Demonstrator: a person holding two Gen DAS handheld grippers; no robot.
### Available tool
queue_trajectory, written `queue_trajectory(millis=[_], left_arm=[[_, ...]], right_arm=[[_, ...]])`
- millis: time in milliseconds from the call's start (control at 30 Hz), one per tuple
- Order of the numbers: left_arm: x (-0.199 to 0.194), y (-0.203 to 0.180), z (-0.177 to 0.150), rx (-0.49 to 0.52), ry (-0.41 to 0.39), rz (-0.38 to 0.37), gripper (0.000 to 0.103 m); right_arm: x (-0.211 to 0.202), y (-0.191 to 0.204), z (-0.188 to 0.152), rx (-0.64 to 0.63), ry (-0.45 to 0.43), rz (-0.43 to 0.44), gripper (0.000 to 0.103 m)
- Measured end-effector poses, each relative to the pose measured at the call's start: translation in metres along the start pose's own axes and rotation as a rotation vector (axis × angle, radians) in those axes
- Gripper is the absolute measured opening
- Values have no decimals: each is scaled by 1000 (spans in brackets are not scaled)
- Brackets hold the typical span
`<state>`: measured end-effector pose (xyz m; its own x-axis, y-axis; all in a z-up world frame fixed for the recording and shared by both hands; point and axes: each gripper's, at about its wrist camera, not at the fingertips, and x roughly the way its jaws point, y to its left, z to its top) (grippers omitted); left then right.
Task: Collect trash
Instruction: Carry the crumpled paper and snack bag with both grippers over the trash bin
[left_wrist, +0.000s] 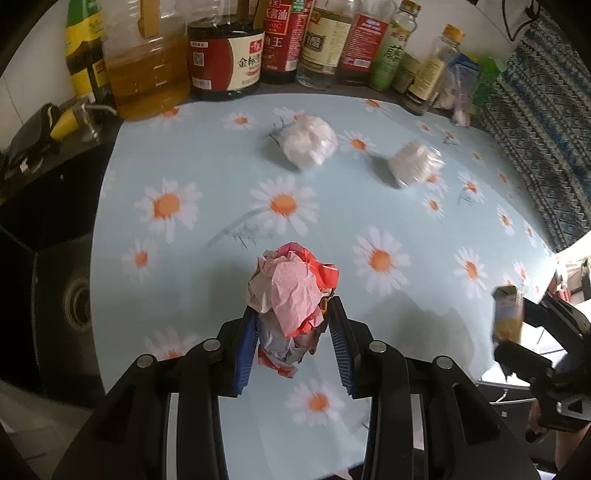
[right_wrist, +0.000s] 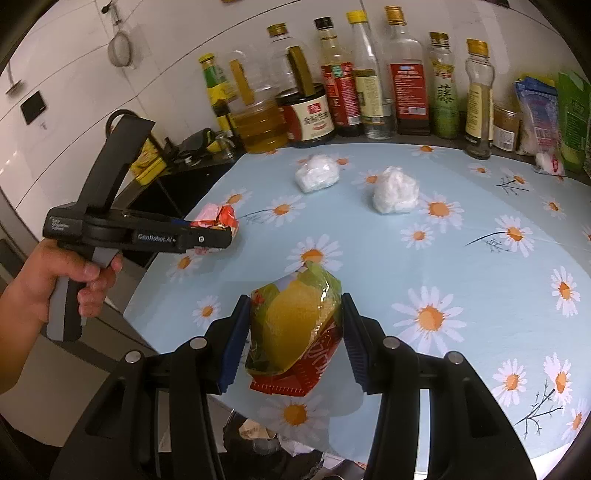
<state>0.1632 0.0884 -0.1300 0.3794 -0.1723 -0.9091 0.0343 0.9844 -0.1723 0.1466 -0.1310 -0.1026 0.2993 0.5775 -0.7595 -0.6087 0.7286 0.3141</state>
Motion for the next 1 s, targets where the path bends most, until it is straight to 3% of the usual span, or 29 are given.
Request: queue_trajectory(millis=[1000], left_arm=[[-53,-17,-142,-206,-2,-67,35]], right_arm=[[-5,49,-51,-156,109,194,49]])
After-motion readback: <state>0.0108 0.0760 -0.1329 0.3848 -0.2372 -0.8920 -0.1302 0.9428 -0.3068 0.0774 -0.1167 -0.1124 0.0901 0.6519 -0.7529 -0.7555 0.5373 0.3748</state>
